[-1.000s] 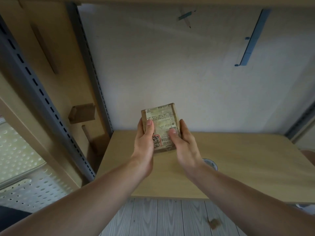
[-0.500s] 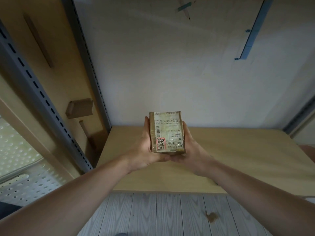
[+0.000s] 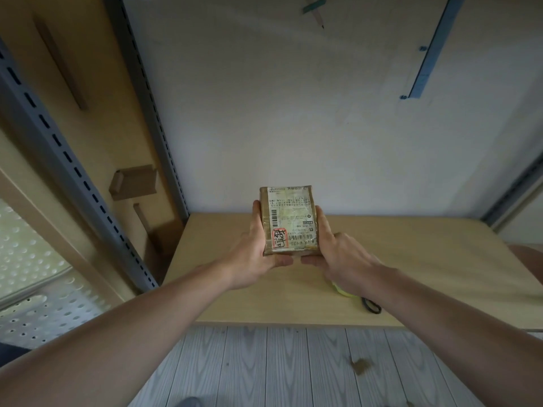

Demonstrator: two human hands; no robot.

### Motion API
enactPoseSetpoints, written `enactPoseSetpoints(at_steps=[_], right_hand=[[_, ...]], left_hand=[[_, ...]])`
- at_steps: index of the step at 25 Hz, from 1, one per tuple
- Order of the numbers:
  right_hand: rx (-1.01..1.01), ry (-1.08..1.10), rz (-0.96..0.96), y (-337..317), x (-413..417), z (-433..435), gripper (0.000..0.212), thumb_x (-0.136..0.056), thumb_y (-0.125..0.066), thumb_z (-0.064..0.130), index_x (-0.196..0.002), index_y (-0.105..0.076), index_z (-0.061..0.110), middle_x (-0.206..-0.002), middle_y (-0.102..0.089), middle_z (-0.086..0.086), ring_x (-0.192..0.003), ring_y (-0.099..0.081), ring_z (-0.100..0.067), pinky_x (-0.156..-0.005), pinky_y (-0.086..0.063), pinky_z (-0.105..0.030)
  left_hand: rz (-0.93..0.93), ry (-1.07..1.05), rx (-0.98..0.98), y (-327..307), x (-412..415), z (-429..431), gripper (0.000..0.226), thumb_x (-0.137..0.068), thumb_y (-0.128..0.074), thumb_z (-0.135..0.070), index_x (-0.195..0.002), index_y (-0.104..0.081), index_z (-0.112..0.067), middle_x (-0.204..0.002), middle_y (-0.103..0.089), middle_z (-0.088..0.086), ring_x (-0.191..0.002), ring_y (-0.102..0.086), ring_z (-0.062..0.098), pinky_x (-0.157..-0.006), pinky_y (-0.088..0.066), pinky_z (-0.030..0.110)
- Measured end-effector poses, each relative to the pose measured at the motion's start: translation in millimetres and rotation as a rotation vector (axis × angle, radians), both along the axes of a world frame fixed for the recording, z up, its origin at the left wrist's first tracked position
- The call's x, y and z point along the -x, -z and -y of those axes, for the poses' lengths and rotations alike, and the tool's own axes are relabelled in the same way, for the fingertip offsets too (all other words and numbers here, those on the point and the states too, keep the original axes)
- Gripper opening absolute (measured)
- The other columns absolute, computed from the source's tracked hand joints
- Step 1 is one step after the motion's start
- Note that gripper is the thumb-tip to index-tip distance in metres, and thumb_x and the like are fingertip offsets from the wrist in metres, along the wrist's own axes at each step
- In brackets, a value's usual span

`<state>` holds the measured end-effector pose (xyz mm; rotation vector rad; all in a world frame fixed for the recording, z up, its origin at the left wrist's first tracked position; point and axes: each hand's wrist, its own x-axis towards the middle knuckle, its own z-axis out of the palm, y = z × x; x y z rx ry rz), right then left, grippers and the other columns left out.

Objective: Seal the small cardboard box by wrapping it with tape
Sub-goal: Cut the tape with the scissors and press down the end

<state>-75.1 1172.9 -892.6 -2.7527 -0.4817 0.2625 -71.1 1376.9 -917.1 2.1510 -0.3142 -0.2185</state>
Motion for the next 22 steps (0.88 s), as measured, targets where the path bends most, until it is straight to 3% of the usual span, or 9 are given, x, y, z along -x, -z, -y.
enactPoseSetpoints(at_steps=[3, 5, 7, 9, 11, 14, 16, 18, 22], right_hand=[[-0.019, 0.027, 0.015, 6, 1, 1, 0.102, -0.099, -0.056, 0.042, -0.155, 0.026, 0.020, -0.107, -0.070, -0.014, -0.083, -0.063, -0.024, -0.083, -0.054, -0.039], [-0.069, 0.029, -0.016, 12, 1, -1, 0.101, -0.098, -0.060, 0.035, -0.156, 0.022, 0.024, -0.098, -0.069, -0.012, -0.077, -0.062, -0.022, -0.077, -0.056, -0.041], [-0.072, 0.041, -0.032, 23, 3, -5, 0.101, -0.098, -0.059, 0.023, -0.155, 0.024, 0.026, -0.094, -0.067, -0.009, -0.074, -0.061, -0.020, -0.063, -0.054, -0.038], [-0.064, 0.100, 0.014, 40, 4, -9, 0.097, -0.098, -0.053, 0.013, -0.155, 0.025, 0.025, -0.094, -0.066, -0.008, -0.073, -0.059, -0.019, -0.057, -0.047, -0.032], [-0.081, 0.176, 0.056, 59, -1, -14, 0.098, -0.096, -0.050, 0.006, -0.155, 0.026, 0.025, -0.089, -0.064, -0.008, -0.072, -0.061, -0.021, -0.060, -0.050, -0.034], [-0.093, 0.246, 0.016, 84, -15, -21, 0.096, -0.094, -0.049, 0.003, -0.155, 0.022, 0.026, -0.087, -0.060, -0.007, -0.074, -0.060, -0.024, -0.061, -0.051, -0.036], [-0.067, 0.268, -0.017, 101, -26, -20, 0.091, -0.094, -0.048, 0.001, -0.157, 0.013, 0.022, -0.093, -0.062, -0.010, -0.076, -0.060, -0.026, -0.062, -0.050, -0.038], [-0.038, 0.274, -0.025, 116, -33, -18, 0.088, -0.093, -0.044, -0.002, -0.158, 0.011, 0.019, -0.100, -0.064, -0.013, -0.078, -0.062, -0.027, -0.063, -0.052, -0.039], [-0.126, 0.310, -0.037, 137, -41, -15, 0.085, -0.089, -0.043, -0.001, -0.158, 0.001, 0.021, -0.094, -0.063, -0.012, -0.076, -0.063, -0.028, -0.058, -0.054, -0.040]], left_hand=[[0.046, -0.033, -0.109, 4, 0, -5, 0.143, -0.071, -0.092, -0.023, -0.156, 0.021, -0.037, -0.144, -0.057, -0.009, -0.121, -0.061, 0.012, -0.104, -0.051, 0.039], [0.085, -0.084, -0.182, 11, 5, -7, 0.140, -0.070, -0.092, -0.023, -0.159, 0.015, -0.033, -0.124, -0.070, -0.010, -0.100, -0.069, 0.004, -0.089, -0.056, 0.027], [0.091, -0.134, -0.220, 22, 6, -4, 0.132, -0.074, -0.090, -0.020, -0.159, 0.010, -0.033, -0.105, -0.075, -0.011, -0.085, -0.071, 0.000, -0.082, -0.058, 0.025], [0.077, -0.175, -0.248, 32, 0, -1, 0.128, -0.075, -0.089, -0.019, -0.159, 0.006, -0.033, -0.105, -0.076, -0.009, -0.087, -0.073, 0.006, -0.084, -0.059, 0.030], [0.092, -0.197, -0.271, 44, -10, 3, 0.123, -0.073, -0.090, -0.019, -0.158, -0.001, -0.032, -0.112, -0.074, -0.006, -0.091, -0.073, 0.012, -0.084, -0.060, 0.036], [0.120, -0.209, -0.363, 61, -24, 10, 0.117, -0.069, -0.092, -0.020, -0.155, -0.013, -0.026, -0.128, -0.058, 0.003, -0.107, -0.066, 0.024, -0.090, -0.056, 0.044], [-0.012, -0.198, -0.353, 72, -32, 9, 0.112, -0.072, -0.089, -0.018, -0.156, -0.016, -0.027, -0.131, -0.049, 0.005, -0.112, -0.061, 0.027, -0.094, -0.053, 0.041], [-0.147, -0.150, -0.269, 84, -41, 6, 0.100, -0.076, -0.086, -0.014, -0.153, -0.024, -0.032, -0.129, -0.053, 0.001, -0.109, -0.064, 0.023, -0.091, -0.053, 0.034], [-0.150, -0.184, -0.233, 99, -45, 12, 0.085, -0.080, -0.080, -0.011, -0.149, -0.034, -0.031, -0.126, -0.061, -0.004, -0.110, -0.063, 0.018, -0.087, -0.050, 0.028]])
